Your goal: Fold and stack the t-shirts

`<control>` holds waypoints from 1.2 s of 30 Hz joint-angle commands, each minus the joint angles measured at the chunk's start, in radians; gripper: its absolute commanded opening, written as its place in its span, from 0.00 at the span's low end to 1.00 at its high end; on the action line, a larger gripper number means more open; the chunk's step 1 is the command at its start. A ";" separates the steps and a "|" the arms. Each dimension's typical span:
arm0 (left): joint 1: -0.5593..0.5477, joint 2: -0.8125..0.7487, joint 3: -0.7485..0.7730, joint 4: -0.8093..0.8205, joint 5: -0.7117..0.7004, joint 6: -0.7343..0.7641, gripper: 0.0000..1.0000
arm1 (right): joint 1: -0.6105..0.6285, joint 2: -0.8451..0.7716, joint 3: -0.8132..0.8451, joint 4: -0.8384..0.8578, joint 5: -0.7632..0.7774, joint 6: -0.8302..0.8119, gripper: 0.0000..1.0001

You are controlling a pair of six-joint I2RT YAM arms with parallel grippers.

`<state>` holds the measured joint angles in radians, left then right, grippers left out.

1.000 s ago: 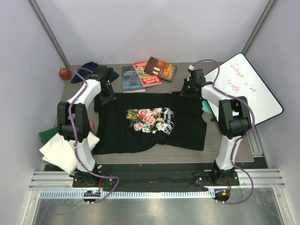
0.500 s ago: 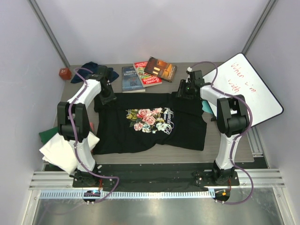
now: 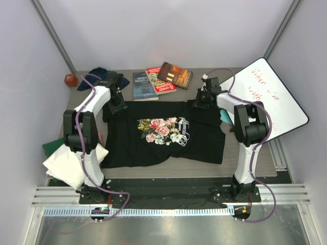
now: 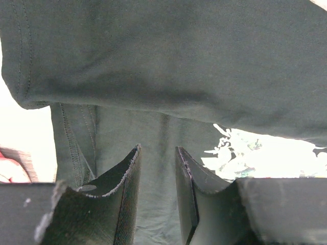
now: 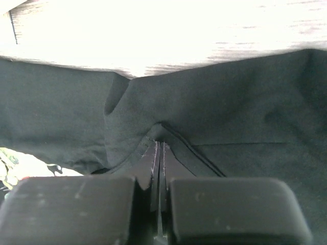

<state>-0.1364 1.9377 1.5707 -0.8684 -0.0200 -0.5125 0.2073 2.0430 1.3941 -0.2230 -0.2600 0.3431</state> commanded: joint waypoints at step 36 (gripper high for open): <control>-0.002 0.003 0.040 -0.015 0.055 0.011 0.33 | -0.049 -0.201 -0.199 0.002 0.309 0.005 0.33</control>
<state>-0.1364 1.9507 1.5822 -0.8761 0.0223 -0.5125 0.1684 1.8767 1.1851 -0.2256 0.0097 0.3393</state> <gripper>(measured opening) 0.325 0.328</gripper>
